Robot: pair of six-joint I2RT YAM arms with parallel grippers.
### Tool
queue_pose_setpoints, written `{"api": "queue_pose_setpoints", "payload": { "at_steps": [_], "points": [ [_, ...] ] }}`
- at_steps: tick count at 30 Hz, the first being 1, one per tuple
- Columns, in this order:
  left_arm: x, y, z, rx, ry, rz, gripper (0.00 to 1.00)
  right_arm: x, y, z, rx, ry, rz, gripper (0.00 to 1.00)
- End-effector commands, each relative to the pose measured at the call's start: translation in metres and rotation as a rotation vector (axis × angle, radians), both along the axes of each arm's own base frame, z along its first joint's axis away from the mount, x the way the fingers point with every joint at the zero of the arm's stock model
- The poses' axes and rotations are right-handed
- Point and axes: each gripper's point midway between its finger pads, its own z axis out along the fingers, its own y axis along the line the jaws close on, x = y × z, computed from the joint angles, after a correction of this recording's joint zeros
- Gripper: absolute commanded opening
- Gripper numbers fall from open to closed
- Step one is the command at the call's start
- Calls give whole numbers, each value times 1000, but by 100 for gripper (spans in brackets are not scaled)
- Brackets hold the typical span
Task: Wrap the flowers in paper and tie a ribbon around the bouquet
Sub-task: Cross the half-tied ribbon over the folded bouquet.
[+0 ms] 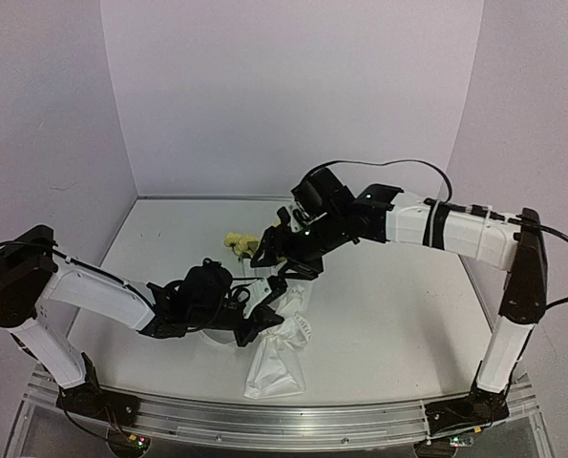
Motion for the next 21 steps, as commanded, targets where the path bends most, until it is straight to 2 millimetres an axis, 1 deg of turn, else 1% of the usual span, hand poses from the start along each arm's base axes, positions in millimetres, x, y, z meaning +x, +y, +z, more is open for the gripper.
{"api": "queue_pose_setpoints", "payload": {
  "at_steps": [1,4,8,10,14,18,21],
  "points": [
    [6,-6,5,-30,-14,14,0,6,-44,23,-56,-147,-90,76],
    [7,-6,5,-30,-14,15,0,-2,-59,7,-117,-117,-97,78],
    [8,-6,6,-30,-19,19,0,-12,-67,-19,-160,-52,-101,76],
    [8,-7,7,-31,-20,19,0,-16,-65,-28,-168,-27,-95,75],
    [9,-8,5,-26,-21,19,0,-19,-56,-39,-172,19,-86,69],
    [9,-7,2,-17,-18,22,0,-20,-48,-43,-155,44,-88,63],
    [10,-7,1,-16,-16,27,0,-22,-47,-49,-160,63,-91,55]
  ]
}}
